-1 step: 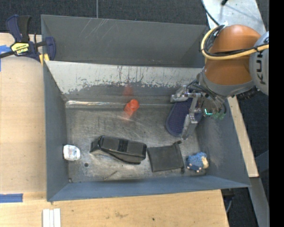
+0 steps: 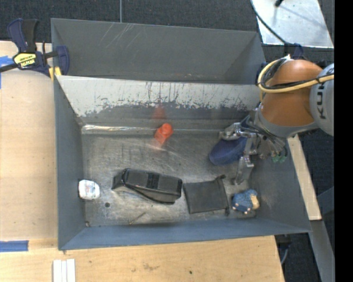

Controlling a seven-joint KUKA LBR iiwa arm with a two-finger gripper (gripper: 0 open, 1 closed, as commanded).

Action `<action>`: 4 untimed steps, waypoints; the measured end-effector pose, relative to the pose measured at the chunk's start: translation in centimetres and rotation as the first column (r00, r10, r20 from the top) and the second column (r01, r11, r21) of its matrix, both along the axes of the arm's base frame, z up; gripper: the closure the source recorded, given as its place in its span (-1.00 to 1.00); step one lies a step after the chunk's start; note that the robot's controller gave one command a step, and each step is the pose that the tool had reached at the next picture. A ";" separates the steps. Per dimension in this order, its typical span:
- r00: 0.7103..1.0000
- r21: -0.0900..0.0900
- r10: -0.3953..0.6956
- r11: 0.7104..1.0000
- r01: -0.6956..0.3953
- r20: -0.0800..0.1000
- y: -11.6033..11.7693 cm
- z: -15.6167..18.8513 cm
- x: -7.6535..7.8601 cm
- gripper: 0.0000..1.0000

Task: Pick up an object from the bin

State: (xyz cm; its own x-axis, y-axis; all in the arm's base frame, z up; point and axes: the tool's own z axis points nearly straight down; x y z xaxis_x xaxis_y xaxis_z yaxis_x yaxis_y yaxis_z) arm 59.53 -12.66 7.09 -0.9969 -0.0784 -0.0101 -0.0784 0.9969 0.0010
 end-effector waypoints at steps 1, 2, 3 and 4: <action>1.000 -0.003 0.003 1.000 -0.003 0.014 0.1 0.7 0.5 1.00; 1.000 -0.004 0.025 1.000 -0.025 0.003 1.5 15.3 1.6 1.00; 1.000 -0.002 0.024 1.000 -0.024 -0.005 1.5 14.8 1.5 -1.00; 0.941 -0.004 0.339 0.941 -0.339 -0.005 2.0 0.1 2.7 -1.00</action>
Offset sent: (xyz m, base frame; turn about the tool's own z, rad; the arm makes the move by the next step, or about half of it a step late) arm 0.0000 0.0000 0.0000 0.0000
